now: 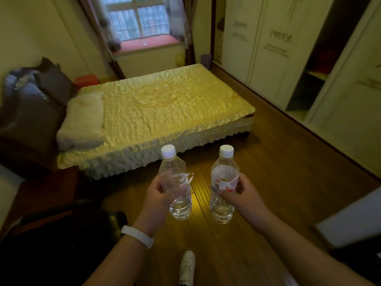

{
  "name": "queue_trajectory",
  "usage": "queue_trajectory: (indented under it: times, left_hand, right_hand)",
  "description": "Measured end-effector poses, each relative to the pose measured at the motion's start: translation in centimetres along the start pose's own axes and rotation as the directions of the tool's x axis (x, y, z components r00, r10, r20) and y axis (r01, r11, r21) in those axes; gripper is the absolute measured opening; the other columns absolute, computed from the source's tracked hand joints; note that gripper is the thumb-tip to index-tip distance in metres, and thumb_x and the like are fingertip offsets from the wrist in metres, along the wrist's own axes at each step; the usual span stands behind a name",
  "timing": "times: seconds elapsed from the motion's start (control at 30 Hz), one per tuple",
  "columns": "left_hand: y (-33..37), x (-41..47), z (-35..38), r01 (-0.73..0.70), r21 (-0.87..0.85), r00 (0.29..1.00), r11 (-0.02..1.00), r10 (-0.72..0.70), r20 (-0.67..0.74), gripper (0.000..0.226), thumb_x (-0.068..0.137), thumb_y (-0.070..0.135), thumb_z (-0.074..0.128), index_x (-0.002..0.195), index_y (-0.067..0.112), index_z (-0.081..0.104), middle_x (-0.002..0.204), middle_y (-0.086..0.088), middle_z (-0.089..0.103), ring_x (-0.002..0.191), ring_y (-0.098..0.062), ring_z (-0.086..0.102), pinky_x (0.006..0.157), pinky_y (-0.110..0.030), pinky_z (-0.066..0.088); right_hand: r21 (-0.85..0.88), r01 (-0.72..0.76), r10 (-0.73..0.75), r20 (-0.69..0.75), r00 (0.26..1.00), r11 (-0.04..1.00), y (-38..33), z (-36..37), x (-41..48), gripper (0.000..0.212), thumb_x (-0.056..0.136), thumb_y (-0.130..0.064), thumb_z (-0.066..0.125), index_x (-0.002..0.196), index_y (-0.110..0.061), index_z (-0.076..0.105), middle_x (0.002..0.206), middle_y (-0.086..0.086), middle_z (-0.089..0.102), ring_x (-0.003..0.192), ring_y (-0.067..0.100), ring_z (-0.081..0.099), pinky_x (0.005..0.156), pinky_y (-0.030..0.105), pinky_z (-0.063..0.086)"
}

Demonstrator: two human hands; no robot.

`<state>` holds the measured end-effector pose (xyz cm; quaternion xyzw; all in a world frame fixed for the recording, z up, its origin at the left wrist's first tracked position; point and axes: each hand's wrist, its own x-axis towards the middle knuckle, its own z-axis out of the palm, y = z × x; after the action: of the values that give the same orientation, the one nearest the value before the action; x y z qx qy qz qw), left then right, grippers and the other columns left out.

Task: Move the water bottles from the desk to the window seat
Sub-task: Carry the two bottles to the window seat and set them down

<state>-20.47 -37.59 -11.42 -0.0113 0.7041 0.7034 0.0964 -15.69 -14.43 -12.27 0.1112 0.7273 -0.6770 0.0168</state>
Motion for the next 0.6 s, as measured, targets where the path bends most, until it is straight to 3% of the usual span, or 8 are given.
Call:
queue_trajectory:
  times: [0.23,0.33,0.43,0.6]
  left_hand:
    - [1.9,15.1,-0.4,0.058,-0.053,0.982,0.997,-0.047,0.182,0.062,0.047,0.039,0.089,0.104,0.033,0.066,0.098,0.015,0.077,0.091,-0.005,0.073,0.07,-0.021,0.054]
    - [2.9,21.3,0.4,0.047,-0.046,0.967,0.998,-0.034,0.251,0.055,0.049,0.036,0.09,0.101,0.035,0.072,0.105,0.005,0.076,0.099,-0.014,0.072,0.077,-0.029,0.054]
    - [3.6,26.0,2.1,0.043,-0.037,0.951,0.998,-0.03,0.307,0.069,0.05,0.036,0.091,0.114,0.026,0.068,0.112,-0.001,0.075,0.103,-0.019,0.071,0.078,-0.032,0.054]
    - [4.9,32.1,6.4,0.017,-0.026,0.909,1.0,-0.005,0.418,0.061,0.058,0.031,0.09,0.115,0.02,0.07,0.11,-0.007,0.075,0.103,-0.026,0.072,0.08,-0.039,0.054]
  right_hand:
    - [-0.012,-0.048,0.046,-0.149,0.988,0.999,-1.6,0.2,10.0,0.048,0.08,-0.013,0.077,0.121,-0.025,0.054,0.113,-0.004,0.066,0.106,0.012,0.064,0.08,0.024,0.052]
    - [-0.011,-0.035,0.032,-0.204,0.978,0.999,-2.9,-0.5,13.7,0.045,0.082,-0.016,0.076,0.118,-0.032,0.054,0.115,-0.005,0.066,0.107,0.011,0.064,0.082,0.027,0.052]
    - [-0.031,-0.02,0.012,-0.246,0.969,0.999,-4.3,-1.8,16.6,0.045,0.082,-0.019,0.076,0.119,-0.034,0.054,0.115,-0.004,0.067,0.106,0.01,0.065,0.083,0.029,0.054]
    - [-0.022,-0.007,-0.001,-0.35,0.937,1.0,-6.1,-5.3,20.7,0.049,0.083,-0.021,0.075,0.126,-0.03,0.053,0.116,-0.005,0.066,0.107,0.01,0.064,0.078,0.023,0.052]
